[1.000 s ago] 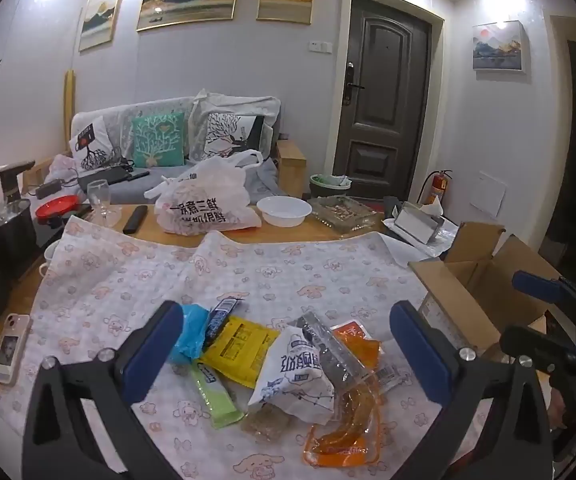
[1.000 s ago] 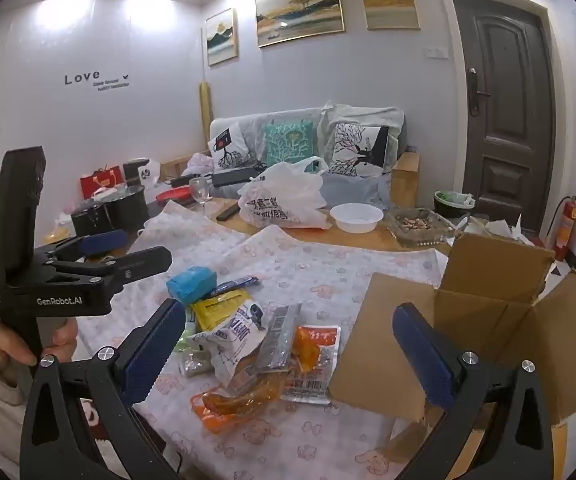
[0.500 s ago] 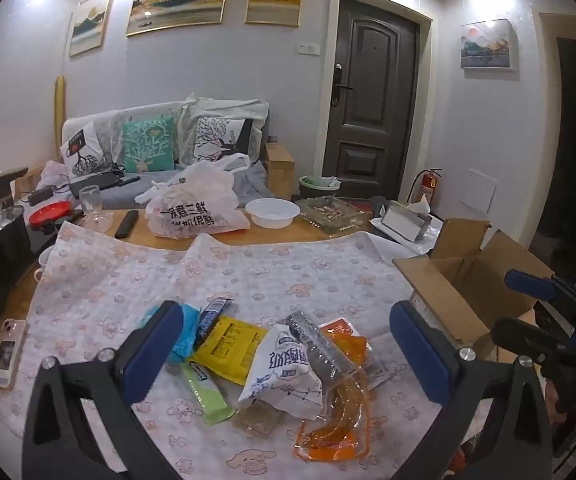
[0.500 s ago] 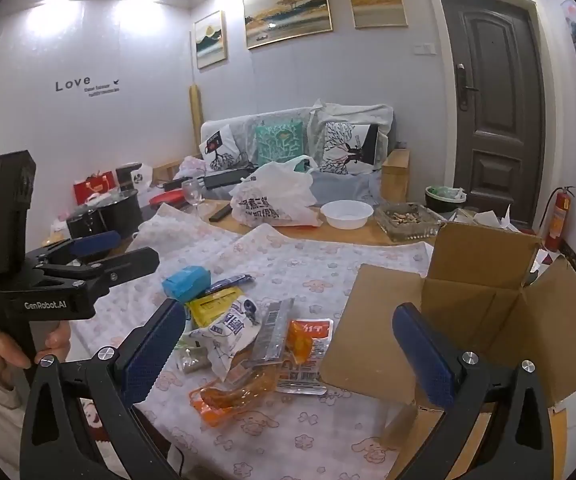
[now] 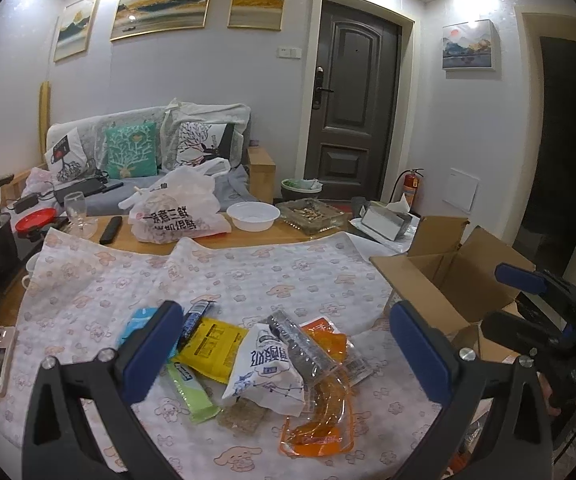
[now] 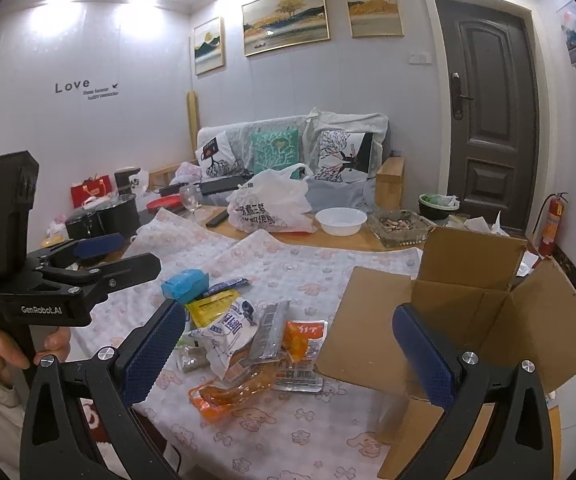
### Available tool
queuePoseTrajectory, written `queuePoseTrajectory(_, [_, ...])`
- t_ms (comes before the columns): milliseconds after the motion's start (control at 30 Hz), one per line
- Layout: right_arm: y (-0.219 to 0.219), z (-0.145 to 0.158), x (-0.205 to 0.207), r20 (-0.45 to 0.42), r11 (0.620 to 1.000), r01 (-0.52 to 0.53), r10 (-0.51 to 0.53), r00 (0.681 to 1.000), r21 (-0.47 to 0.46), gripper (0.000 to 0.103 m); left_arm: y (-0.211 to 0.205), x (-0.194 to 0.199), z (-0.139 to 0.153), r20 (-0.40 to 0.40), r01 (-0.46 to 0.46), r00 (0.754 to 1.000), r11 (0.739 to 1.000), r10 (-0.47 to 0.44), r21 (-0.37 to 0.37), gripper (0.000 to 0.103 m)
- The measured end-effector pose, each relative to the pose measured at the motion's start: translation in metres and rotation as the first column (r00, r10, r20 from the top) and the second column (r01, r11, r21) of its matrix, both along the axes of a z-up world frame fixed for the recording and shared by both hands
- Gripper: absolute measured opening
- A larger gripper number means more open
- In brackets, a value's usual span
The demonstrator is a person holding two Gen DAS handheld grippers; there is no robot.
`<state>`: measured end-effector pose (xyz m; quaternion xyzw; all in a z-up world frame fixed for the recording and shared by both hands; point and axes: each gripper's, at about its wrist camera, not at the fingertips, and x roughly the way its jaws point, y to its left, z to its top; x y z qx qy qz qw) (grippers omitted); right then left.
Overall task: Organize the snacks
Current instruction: 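Move both tools toward the snack pile on the table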
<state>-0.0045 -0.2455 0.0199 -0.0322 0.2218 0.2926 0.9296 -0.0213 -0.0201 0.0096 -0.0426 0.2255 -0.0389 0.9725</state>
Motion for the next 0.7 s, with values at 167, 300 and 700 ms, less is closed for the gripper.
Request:
queuePoseTrajectory(167, [-0.003, 0.000, -0.002, -0.003, 1.000, 0.012, -0.012, 1.000, 0.000, 0.103, -0.001, -0.001, 0.000, 0.003, 0.010, 1.000, 1.000, -0.010, -0.002, 0.102])
queuePoseTrajectory(300, [-0.006, 0.000, -0.003, -0.008, 1.000, 0.021, -0.021, 1.000, -0.001, 0.103, -0.002, -0.003, 0.000, 0.007, 0.019, 1.000, 1.000, -0.019, -0.003, 0.102])
queuePoseTrajectory(700, [-0.011, 0.000, -0.005, 0.000, 0.996, 0.085, -0.085, 0.996, -0.013, 0.103, -0.009, -0.005, 0.002, 0.021, 0.051, 0.998, 0.999, -0.051, -0.002, 0.102])
